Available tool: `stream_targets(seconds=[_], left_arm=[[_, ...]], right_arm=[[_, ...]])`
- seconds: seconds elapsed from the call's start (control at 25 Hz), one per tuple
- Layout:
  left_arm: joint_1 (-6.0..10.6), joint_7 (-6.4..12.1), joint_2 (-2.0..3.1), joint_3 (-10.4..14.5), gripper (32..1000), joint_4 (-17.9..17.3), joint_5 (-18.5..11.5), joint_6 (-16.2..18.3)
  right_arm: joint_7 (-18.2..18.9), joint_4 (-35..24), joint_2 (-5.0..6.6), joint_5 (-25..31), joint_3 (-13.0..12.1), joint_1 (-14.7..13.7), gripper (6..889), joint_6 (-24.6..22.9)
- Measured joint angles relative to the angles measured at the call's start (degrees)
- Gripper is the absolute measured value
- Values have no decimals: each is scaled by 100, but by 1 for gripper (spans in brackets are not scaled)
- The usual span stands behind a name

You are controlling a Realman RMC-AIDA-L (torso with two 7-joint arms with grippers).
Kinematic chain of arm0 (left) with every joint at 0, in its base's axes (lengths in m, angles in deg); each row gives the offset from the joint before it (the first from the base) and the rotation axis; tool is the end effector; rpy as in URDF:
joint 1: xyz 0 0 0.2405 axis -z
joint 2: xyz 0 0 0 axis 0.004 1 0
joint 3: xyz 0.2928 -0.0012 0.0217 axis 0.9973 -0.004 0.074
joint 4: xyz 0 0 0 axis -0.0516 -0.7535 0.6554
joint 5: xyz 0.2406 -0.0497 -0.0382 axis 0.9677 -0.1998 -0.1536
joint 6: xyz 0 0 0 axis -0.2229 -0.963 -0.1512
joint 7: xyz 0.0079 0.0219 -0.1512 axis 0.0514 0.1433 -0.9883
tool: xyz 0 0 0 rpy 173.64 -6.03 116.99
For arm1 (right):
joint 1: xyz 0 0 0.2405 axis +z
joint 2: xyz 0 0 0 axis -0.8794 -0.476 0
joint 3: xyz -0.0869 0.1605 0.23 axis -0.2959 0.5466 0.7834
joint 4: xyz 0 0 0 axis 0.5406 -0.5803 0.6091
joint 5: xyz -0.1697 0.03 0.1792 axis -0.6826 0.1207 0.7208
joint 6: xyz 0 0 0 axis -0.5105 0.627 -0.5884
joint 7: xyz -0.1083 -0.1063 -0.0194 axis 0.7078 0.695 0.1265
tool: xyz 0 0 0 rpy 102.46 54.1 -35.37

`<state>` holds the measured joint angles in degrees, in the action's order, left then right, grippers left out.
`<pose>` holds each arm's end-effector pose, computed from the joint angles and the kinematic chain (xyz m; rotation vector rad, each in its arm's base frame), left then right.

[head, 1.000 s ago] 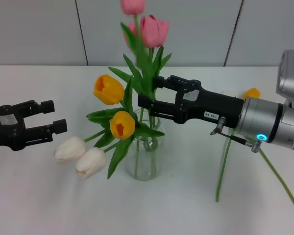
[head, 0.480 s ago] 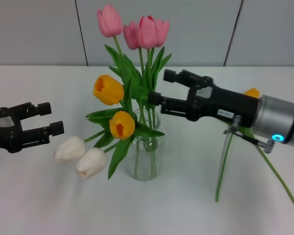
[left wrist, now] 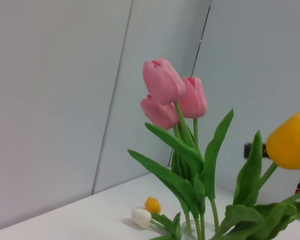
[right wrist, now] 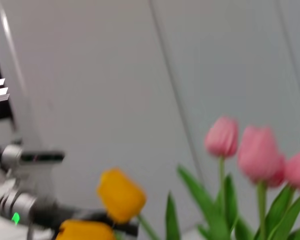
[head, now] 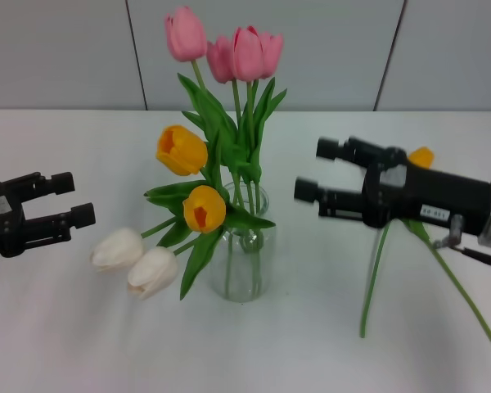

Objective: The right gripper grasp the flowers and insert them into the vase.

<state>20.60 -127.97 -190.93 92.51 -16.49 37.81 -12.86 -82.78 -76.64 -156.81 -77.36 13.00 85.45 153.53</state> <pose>-0.3625 0.3554 0.0800 -2.5396 -0.6133 -0.8529 0.2602 0.3847 -0.0310 -2.6010 0.5801 1.0377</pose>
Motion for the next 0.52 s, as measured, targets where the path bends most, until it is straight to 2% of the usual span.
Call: stream_targets(seconds=[0.12, 0.2, 0.52], left_arm=[[-2, -1, 7, -1, 826, 0, -1, -10], [11, -2, 10, -1, 826, 0, -1, -11], [47, -5, 10, -1, 826, -4, -1, -44]], right_arm=[[-534, -303, 73, -680, 98, 17, 883, 94], [-661, -359, 101, -899, 148, 49, 883, 125], [-694, -381, 77, -1033, 187, 70, 883, 176]])
